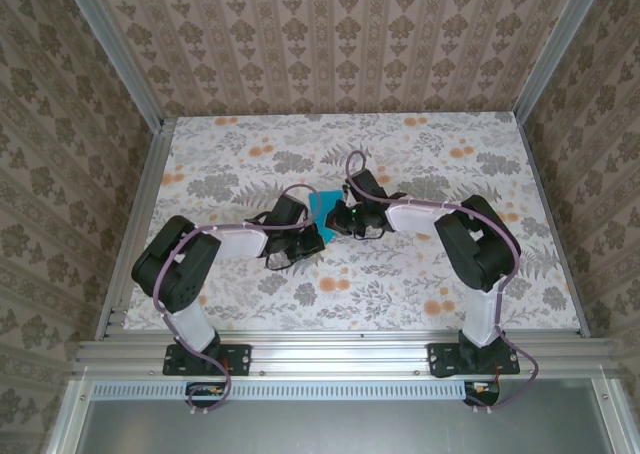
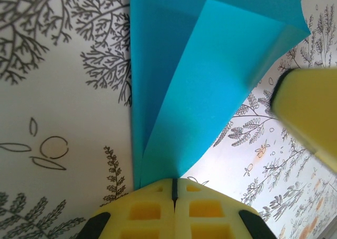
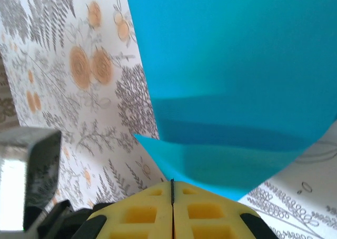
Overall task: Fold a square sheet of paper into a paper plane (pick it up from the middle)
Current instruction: Third fold the triangle at the center of the table.
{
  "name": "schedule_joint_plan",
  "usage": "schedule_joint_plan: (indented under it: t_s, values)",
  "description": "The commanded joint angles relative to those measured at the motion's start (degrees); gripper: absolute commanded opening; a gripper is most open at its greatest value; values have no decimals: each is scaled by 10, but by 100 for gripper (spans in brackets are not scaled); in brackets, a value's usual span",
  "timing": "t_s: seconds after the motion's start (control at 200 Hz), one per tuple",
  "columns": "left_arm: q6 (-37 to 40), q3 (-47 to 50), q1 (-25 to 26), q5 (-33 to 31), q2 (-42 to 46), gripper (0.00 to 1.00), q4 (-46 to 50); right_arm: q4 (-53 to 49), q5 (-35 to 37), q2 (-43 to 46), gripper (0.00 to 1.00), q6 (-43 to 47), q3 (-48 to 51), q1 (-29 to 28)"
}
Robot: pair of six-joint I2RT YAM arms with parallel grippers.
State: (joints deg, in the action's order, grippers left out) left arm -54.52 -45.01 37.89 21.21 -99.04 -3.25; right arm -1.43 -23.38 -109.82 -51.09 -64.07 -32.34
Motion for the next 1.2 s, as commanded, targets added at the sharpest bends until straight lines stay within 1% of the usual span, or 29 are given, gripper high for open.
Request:
schedule_joint_plan:
  t_s: [0.0, 0.225, 0.45, 0.5, 0.68, 0.945, 1.075, 1.195]
  values:
    - [-16, 25, 2, -36, -22, 0, 44, 1, -24, -10, 8, 4, 11, -5]
    - [-23, 24, 2, -23, -20, 0, 21, -8, -54, -51, 7, -3, 0, -6]
    - [-24, 15, 1, -10, 11, 0, -4, -44, -32, -72, 6, -4, -7, -6]
    - [-25, 14, 1, -7, 19, 2, -13, -47, -31, -73, 6, -5, -6, -6]
    - [-22, 15, 0, -25, 29, 3, -1, -48, -26, -66, 6, -9, -5, -4]
    - [-27, 29, 3, -29, -7, 0, 6, -28, -39, -61, 7, -22, -7, 0]
    - [-28, 36, 5, -40, -9, 0, 26, 7, -59, -39, 6, -31, -2, 0]
    - [-34, 44, 6, -51, -5, 0, 34, -10, -52, -17, 6, -33, 2, -6]
